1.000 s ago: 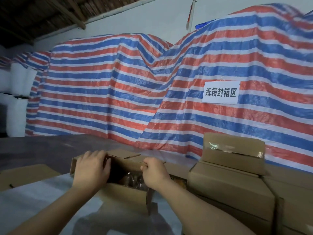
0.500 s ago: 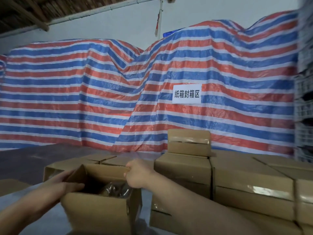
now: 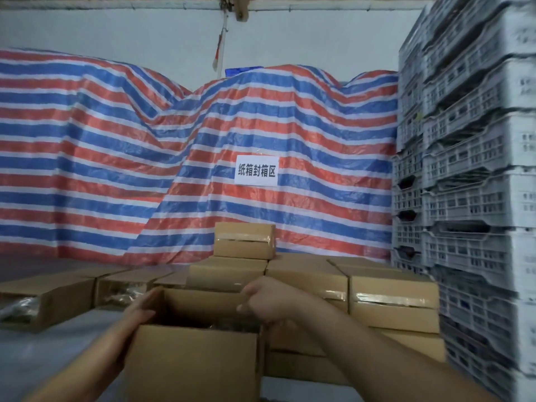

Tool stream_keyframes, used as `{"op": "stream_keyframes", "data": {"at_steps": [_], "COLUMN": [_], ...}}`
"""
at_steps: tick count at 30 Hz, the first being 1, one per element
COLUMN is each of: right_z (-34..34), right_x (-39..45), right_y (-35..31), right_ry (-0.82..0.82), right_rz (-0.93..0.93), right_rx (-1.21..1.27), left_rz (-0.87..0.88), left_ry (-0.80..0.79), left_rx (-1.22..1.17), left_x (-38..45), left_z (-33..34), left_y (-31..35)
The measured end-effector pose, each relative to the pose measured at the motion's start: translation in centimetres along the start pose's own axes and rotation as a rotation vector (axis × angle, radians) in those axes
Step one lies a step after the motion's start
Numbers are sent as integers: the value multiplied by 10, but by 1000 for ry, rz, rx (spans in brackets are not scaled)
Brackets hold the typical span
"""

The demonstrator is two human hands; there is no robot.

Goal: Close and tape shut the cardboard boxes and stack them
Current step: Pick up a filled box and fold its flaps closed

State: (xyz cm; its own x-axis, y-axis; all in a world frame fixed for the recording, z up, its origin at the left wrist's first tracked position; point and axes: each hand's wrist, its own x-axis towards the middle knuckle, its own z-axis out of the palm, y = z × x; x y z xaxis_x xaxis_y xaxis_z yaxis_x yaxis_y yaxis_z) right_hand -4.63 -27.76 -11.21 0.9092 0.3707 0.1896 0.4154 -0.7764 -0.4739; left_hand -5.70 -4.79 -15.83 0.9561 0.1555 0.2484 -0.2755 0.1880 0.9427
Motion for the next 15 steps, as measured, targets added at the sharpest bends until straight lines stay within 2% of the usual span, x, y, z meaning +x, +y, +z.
{"op": "stream_keyframes", "data": {"at_steps": [7,9,15], "right_z": [-31,-36,-25], "right_x": [-47,-55,-67], "right_y": [57,71,101], "right_ry": [92,166,316], "right_rz": [181,233,353], "right_rx": [197,299,888], "left_rz": [90,58,77], "left_ry": [-23,54,37], "left_rx": [204,193,202], "left_x": [13,17,15], "left_z": [64,91,131], "left_y": [-38,-37,-44]}}
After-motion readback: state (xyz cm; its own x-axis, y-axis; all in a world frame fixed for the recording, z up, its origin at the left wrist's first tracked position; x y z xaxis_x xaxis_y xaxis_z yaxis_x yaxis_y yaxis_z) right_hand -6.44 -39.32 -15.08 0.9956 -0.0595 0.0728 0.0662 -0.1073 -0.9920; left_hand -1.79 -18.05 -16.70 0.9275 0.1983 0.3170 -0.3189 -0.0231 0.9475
